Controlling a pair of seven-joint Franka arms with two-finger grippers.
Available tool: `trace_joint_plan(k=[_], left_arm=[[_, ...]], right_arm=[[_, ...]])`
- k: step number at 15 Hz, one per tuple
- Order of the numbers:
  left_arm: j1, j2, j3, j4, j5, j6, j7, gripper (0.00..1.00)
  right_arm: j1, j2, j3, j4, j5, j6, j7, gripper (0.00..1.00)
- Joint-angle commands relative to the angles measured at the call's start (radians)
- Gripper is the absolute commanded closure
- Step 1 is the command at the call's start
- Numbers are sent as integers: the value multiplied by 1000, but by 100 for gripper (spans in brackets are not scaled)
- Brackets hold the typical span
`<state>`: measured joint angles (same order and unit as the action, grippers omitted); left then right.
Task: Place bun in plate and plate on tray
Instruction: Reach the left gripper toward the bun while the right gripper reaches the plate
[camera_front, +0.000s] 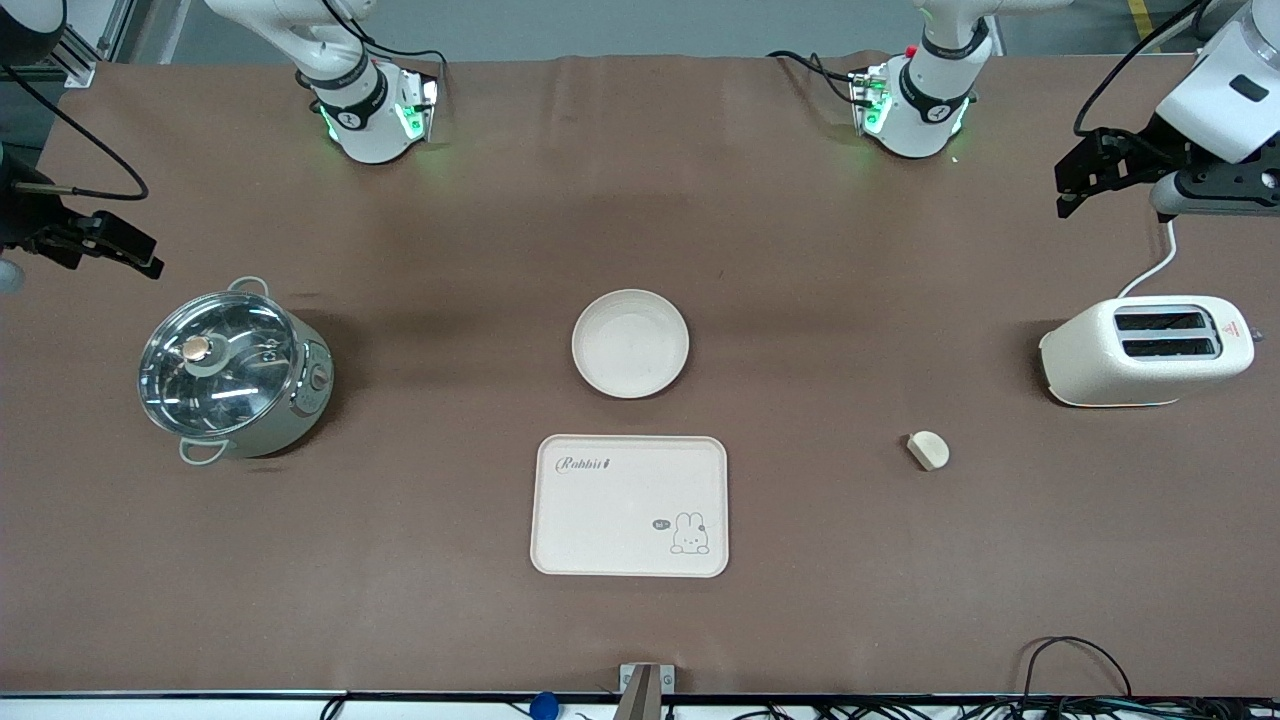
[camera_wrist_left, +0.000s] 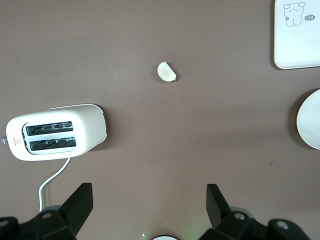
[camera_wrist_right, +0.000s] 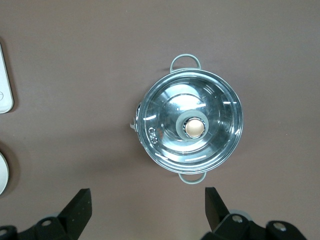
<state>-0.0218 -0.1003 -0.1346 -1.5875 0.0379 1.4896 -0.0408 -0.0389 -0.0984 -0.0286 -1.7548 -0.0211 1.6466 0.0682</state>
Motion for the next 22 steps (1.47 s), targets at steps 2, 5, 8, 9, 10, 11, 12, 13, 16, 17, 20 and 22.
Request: trace_joint_plan(k=[2,5,8,9,10,11,12,13,16,17,20,22], left_arm=[[2,14,10,32,-23,-18,19,0],[-1,60,12,35,-10,-14,7,0],[-4,164,10,49,-10,33,-4,0],[-4,198,10,37,-13,93,-8,0],[-7,226,9,18,-9,133,-33,0],[-9,263,9,8,-9,168,-81,0],[-7,302,7,-5,-9,211,-135,0],[-9,333,6,-23,-9,262,-183,0],[-9,424,6,-87,-9,450,-290,0],[-7,462,6,-100,-9,510,-304,0],[-1,560,9,-161,-7,712,-339,0],[0,623,12,-178,-9,814,-376,0]], right_arm=[[22,13,-4,6,0,5,18,0],[68,19,-4,3,1,12,33,0],[96,78,-4,-2,107,60,97,0],[123,100,-4,-2,116,76,134,0],[163,130,-4,-2,116,87,174,0],[201,166,-4,-5,119,99,221,0],[256,201,-4,-26,122,136,281,0],[324,222,-4,-66,124,229,353,0],[442,307,-2,-178,128,493,485,0],[474,336,-4,-189,135,536,516,0],[577,399,-2,-222,142,659,590,0],[628,422,-2,-256,150,734,613,0]])
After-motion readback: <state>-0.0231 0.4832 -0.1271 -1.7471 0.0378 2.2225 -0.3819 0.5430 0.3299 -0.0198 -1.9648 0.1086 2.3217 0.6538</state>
